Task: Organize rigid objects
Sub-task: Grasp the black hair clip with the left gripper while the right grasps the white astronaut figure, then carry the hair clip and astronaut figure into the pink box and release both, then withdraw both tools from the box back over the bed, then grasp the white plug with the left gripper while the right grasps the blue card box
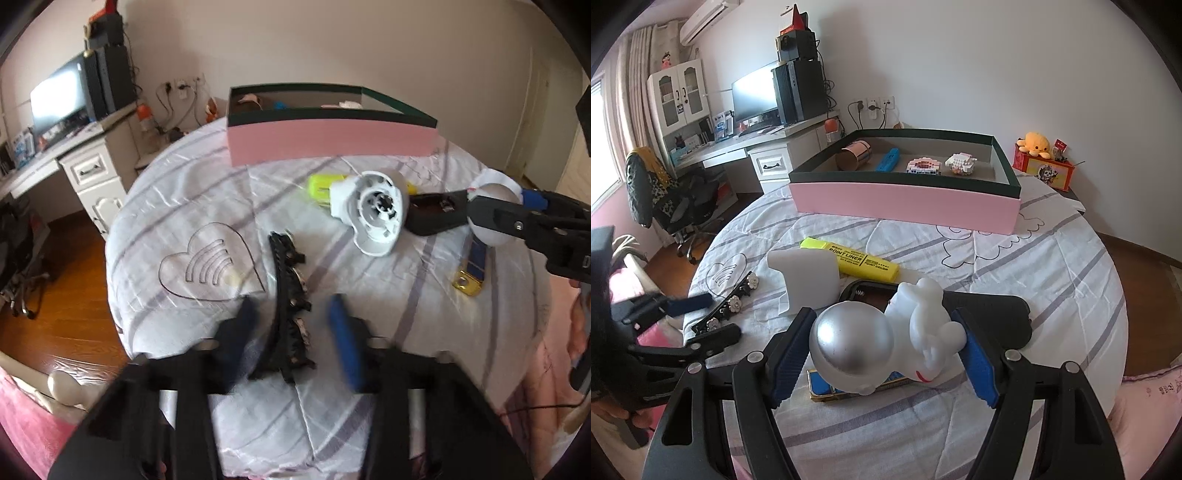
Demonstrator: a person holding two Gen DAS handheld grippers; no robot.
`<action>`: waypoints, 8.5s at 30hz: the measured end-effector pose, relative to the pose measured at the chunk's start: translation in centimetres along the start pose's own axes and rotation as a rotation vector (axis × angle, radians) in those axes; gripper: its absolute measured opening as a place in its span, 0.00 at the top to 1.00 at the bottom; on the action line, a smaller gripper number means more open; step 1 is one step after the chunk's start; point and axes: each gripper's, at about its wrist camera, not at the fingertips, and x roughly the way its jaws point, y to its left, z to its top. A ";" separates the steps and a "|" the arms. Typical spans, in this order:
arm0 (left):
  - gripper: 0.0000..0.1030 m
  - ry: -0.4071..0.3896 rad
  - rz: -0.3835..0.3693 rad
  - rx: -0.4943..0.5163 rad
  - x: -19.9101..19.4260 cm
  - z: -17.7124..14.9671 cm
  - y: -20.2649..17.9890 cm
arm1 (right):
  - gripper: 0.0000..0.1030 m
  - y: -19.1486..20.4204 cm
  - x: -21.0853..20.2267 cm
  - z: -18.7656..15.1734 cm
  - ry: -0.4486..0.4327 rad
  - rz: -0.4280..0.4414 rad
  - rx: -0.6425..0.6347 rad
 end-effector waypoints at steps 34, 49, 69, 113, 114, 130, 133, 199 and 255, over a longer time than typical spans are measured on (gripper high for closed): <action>0.81 -0.219 0.034 0.063 -7.1 8.3 -3.8 | 0.27 -0.9 -4.1 4.4 -0.125 -0.031 -0.055; 0.81 -0.295 0.060 0.094 -6.0 15.8 -4.0 | 0.27 -3.1 -3.4 9.5 -0.161 -0.047 -0.087; 0.81 -0.134 -0.006 0.156 7.0 27.2 -1.9 | 0.27 -7.4 8.0 20.8 -0.027 -0.057 -0.138; 0.00 -0.234 0.137 0.061 0.9 21.1 -0.4 | 0.12 -4.9 3.7 17.4 -0.107 0.010 -0.106; 0.00 -0.245 0.142 0.055 0.0 20.6 -0.5 | 0.10 -4.8 2.9 17.0 -0.124 0.009 -0.105; 0.00 -0.350 0.155 -0.018 -10.9 11.7 -2.8 | 0.00 -1.4 -9.9 7.3 -0.334 -0.175 -0.071; 0.00 -0.368 0.162 -0.028 -12.5 10.3 -3.1 | 0.00 -0.7 -11.4 5.8 -0.347 -0.187 -0.043; 0.00 -0.010 0.063 0.044 0.5 5.9 -5.2 | 0.00 -4.3 -2.7 -2.6 -0.063 -0.188 0.104; 0.29 0.020 -0.014 0.047 1.2 1.4 -2.1 | 0.13 -2.9 1.3 -3.2 0.037 -0.125 0.143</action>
